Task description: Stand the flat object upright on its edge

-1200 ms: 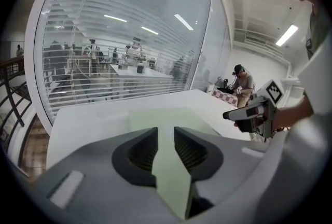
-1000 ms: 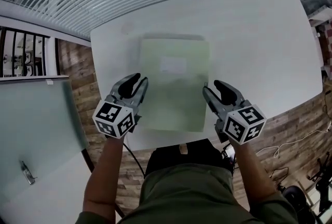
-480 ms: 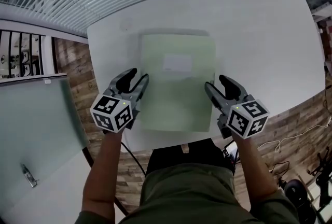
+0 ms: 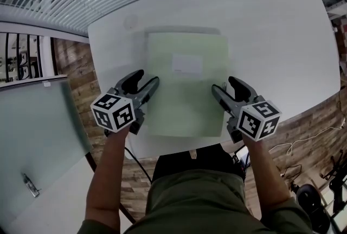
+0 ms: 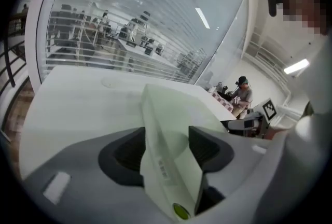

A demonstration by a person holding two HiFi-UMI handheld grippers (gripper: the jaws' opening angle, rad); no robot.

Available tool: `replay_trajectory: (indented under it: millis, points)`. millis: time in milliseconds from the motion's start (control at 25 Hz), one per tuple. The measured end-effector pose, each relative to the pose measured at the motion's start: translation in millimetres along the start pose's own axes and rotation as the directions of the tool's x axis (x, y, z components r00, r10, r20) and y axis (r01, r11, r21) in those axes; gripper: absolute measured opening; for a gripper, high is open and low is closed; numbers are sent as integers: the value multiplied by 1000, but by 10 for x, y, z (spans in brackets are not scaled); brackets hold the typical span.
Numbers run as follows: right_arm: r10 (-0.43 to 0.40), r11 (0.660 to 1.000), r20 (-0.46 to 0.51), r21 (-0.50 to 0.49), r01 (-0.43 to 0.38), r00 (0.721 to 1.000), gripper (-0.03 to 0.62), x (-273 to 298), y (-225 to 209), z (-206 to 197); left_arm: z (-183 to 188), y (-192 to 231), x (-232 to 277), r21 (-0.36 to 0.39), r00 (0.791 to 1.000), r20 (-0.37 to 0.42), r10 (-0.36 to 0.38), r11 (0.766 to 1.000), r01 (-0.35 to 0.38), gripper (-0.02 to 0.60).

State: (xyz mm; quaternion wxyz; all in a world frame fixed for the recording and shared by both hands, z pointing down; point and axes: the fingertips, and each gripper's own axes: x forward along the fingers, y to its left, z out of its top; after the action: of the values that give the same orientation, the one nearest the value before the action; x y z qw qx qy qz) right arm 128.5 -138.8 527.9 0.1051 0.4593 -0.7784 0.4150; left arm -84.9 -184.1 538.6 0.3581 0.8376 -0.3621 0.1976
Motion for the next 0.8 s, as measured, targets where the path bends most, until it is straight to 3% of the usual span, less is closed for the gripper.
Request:
replay_trajectory:
  millis: [240, 800]
  points:
    - [-1, 1000, -36, 15, 2, 999, 275, 82, 2, -58, -26, 20, 23, -97, 998, -13, -59, 994, 57, 241]
    - [29, 995, -80, 94, -22, 996, 273, 118, -61, -162, -115, -4, 107, -202, 994, -48, -97, 976, 85, 239]
